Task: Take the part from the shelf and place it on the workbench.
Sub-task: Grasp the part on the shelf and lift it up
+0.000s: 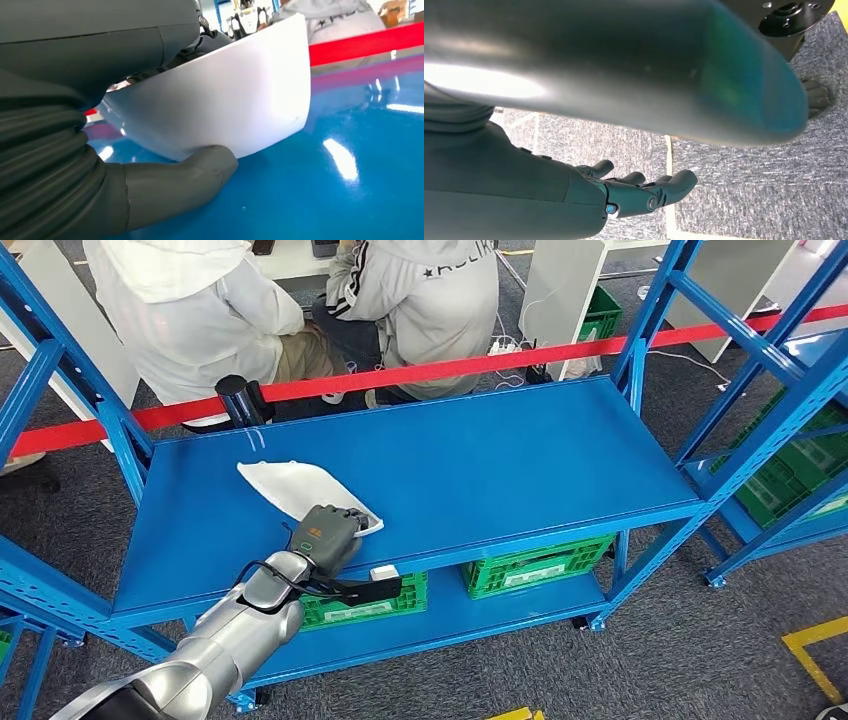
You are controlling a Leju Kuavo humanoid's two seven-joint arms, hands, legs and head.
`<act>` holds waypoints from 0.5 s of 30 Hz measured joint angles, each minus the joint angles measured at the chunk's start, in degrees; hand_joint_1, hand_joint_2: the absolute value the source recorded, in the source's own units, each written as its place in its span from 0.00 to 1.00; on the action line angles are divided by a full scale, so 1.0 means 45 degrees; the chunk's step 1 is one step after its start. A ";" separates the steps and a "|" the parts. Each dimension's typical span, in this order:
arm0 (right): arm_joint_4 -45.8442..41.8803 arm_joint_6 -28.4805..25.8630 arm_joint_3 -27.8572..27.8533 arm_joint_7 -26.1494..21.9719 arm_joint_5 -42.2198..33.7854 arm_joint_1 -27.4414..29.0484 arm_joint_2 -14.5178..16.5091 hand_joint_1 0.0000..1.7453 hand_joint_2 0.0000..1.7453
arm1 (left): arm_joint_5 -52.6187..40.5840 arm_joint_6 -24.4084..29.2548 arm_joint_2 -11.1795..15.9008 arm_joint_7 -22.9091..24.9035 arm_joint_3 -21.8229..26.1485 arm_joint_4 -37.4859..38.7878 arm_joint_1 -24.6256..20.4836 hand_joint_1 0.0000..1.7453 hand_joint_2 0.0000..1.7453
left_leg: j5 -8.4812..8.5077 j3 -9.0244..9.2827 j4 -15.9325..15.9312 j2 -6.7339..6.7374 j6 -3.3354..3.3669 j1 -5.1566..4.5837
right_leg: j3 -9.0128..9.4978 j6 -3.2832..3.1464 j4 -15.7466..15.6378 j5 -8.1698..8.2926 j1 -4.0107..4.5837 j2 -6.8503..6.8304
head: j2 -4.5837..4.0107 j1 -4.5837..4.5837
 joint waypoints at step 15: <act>0.0002 0.0019 0.0000 0.0005 0.0038 -0.0004 0.0000 0.00 0.00 | -0.0005 0.0007 0.0005 -0.0165 0.0000 0.0000 -0.0009 1.00 1.00 | 0.0001 0.0004 0.0000 0.0000 -0.0001 0.0000 | 0.0002 0.0000 0.0005 0.0000 0.0000 0.0000 | 0.0000 0.0000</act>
